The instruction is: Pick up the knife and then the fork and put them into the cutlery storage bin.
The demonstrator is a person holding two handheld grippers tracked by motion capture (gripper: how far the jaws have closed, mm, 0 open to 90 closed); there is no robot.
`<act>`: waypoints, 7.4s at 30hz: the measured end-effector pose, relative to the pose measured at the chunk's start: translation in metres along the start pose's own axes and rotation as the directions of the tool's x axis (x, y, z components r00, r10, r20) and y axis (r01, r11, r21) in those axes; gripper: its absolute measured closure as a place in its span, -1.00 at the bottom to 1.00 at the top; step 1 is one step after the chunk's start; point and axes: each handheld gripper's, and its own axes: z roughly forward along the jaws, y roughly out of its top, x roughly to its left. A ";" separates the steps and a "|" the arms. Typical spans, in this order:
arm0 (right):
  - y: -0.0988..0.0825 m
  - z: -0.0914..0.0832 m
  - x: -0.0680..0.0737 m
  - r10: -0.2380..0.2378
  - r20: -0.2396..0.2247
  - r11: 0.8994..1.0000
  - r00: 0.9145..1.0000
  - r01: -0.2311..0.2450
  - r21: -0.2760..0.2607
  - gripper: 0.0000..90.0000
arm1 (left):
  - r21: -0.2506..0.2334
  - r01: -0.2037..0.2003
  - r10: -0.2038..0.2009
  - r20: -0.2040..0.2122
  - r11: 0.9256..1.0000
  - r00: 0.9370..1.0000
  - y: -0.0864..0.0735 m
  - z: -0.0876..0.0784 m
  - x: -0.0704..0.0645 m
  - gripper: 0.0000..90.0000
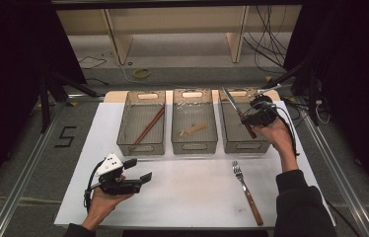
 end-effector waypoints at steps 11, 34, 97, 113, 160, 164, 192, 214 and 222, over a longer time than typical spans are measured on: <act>-0.001 0.015 -0.005 0.042 0.019 0.999 0.999 -0.043 0.031 0.72 | -0.002 -0.001 0.001 0.001 1.000 1.000 0.000 0.000 0.000 -0.58; -0.008 0.031 -0.004 0.067 0.011 0.994 0.998 -0.068 0.086 0.70 | 0.003 -0.002 0.002 0.001 1.000 1.000 0.000 0.001 -0.001 -0.58; -0.126 -0.031 0.087 -0.184 -0.158 0.957 0.970 0.214 0.196 -0.12 | 0.002 -0.011 0.011 0.006 1.000 1.000 -0.001 0.000 -0.001 -0.59; -0.149 -0.023 0.089 -0.195 -0.148 0.930 0.970 0.231 0.287 0.04 | 0.007 -0.013 0.013 0.005 1.000 1.000 -0.001 0.001 -0.001 -0.59; -0.161 -0.017 0.092 -0.255 -0.138 0.887 0.957 0.288 0.360 0.73 | 0.011 -0.013 0.013 0.003 1.000 1.000 -0.002 0.001 -0.001 -0.59; -0.160 -0.019 0.091 -0.260 -0.135 0.893 0.956 0.291 0.344 0.73 | 0.011 -0.013 0.013 0.002 1.000 1.000 -0.002 0.001 -0.001 -0.59; -0.140 -0.041 0.082 -0.259 -0.120 0.944 0.958 0.278 0.179 0.73 | -0.001 -0.011 0.011 0.012 1.000 1.000 -0.002 0.002 -0.003 -0.59; -0.123 -0.038 0.074 -0.251 -0.113 0.954 0.961 0.266 0.141 0.73 | -0.008 -0.005 0.005 0.006 1.000 1.000 -0.003 0.002 -0.003 -0.59; -0.116 -0.040 0.069 -0.232 -0.101 0.963 0.967 0.243 0.116 0.73 | -0.017 0.003 -0.003 0.007 1.000 1.000 -0.003 0.001 -0.002 -0.59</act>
